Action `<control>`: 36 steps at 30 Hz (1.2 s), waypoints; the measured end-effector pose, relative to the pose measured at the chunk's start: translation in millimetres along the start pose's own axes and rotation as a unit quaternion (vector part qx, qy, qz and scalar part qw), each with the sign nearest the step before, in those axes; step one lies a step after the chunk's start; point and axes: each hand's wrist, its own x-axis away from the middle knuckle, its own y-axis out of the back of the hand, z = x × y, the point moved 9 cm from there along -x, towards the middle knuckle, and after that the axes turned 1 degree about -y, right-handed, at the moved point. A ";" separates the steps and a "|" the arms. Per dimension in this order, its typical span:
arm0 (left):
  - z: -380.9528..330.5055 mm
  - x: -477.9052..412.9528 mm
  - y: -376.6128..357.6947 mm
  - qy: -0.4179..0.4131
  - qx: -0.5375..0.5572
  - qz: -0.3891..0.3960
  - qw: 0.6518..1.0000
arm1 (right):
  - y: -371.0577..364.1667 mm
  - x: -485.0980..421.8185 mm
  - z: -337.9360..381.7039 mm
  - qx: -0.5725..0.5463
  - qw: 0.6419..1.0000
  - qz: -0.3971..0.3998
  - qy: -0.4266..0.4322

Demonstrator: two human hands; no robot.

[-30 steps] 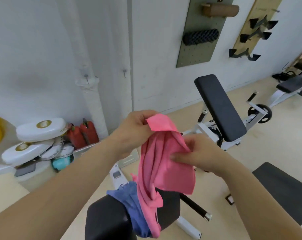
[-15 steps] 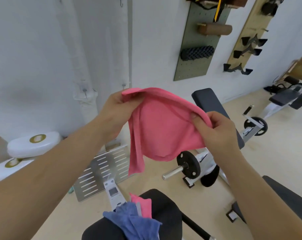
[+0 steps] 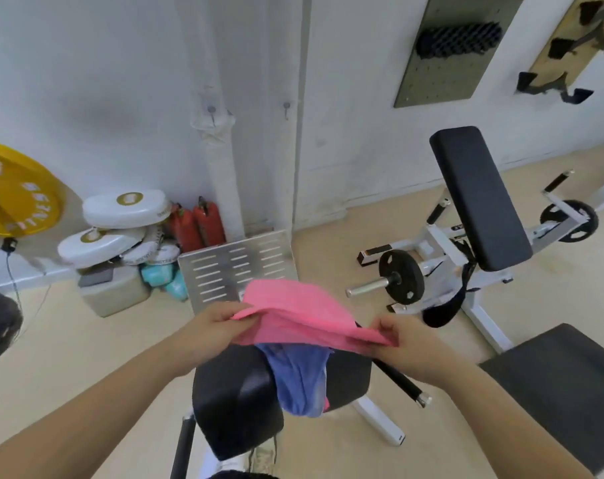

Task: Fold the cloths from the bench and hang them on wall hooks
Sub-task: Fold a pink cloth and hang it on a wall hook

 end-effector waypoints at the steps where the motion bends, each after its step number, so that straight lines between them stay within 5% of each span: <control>1: 20.4 11.5 -9.8 0.022 -0.012 0.009 1.000 | -16.8 7.8 -10.4 0.002 0.999 0.034 -0.007; 6: 68.7 69.2 -40.7 0.061 -0.003 0.026 0.998 | -79.6 50.8 -37.9 -0.103 0.981 0.161 -0.019; 12: 96.7 100.3 -55.9 0.103 0.025 0.034 0.994 | -103.5 76.2 -53.4 -0.214 0.958 0.189 -0.038; 18: 118.0 66.2 -41.5 0.134 0.027 -0.021 0.990 | -108.6 45.5 -81.1 -0.301 0.945 0.069 -0.106; 25: 148.4 -47.9 -0.2 0.157 0.006 -0.110 0.981 | -97.8 -37.7 -86.5 -0.448 0.874 -0.005 -0.187; 31: 177.0 -144.1 25.0 0.178 -0.066 -0.116 0.975 | -86.8 -133.2 -93.7 -0.327 0.910 -0.079 -0.242; 36: 211.2 -173.6 30.5 0.227 -0.133 -0.102 0.959 | -88.8 -193.4 -87.8 -0.199 0.958 -0.074 -0.193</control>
